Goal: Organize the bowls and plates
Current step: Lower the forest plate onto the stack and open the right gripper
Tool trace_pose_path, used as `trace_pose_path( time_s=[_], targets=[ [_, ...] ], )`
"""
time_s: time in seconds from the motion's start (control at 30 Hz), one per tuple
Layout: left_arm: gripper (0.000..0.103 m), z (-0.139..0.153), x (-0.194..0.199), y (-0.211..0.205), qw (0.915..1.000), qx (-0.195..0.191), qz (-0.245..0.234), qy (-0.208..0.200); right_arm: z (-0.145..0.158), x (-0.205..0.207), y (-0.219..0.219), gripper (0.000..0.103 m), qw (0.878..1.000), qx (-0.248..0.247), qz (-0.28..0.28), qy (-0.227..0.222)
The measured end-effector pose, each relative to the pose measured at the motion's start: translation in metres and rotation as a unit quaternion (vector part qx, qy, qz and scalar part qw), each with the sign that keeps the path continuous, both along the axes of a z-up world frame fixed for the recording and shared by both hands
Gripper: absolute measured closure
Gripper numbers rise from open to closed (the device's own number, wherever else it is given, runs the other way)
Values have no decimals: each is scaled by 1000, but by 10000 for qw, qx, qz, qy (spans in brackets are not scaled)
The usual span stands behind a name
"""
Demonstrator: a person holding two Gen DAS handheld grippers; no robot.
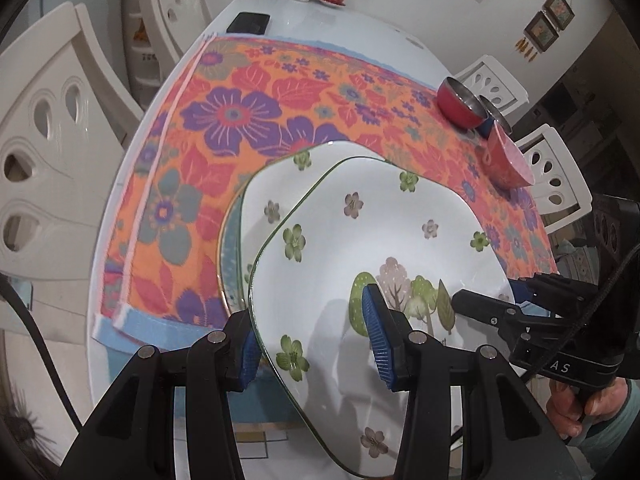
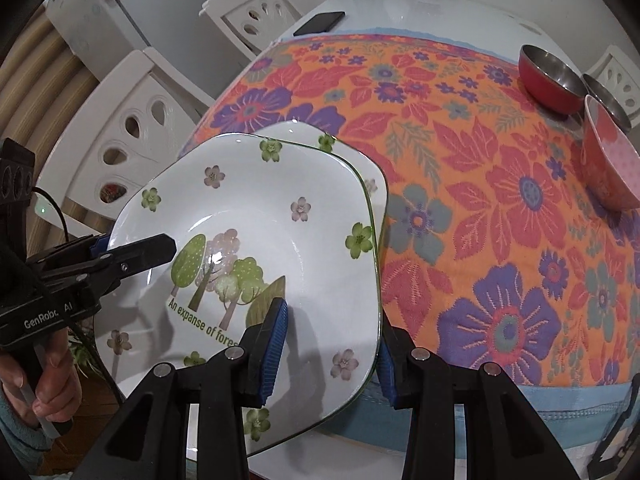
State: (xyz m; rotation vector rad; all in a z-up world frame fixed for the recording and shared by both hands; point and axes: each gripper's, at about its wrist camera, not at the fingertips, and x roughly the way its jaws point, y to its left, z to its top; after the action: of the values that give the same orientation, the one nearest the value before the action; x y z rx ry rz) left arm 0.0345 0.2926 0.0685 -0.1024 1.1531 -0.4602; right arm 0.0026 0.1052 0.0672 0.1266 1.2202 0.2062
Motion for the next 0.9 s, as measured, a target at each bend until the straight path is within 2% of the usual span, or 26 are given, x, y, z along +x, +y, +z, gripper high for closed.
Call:
trace_pose_path(
  time_s=[0.43,0.77,0.9],
  targets=[
    [62,-17,16,-10,9997,100,191,89,-9,21,-5,64,9990,-445,-16,42],
    [61,-13,29,-8,9997,75,206,97,-15,34,-4,65,9987,-478,-127,107],
    [61,-7,33,3,9994,-79,331,98,-14,37,-3,65,9986,-517,-142,32]
  ],
)
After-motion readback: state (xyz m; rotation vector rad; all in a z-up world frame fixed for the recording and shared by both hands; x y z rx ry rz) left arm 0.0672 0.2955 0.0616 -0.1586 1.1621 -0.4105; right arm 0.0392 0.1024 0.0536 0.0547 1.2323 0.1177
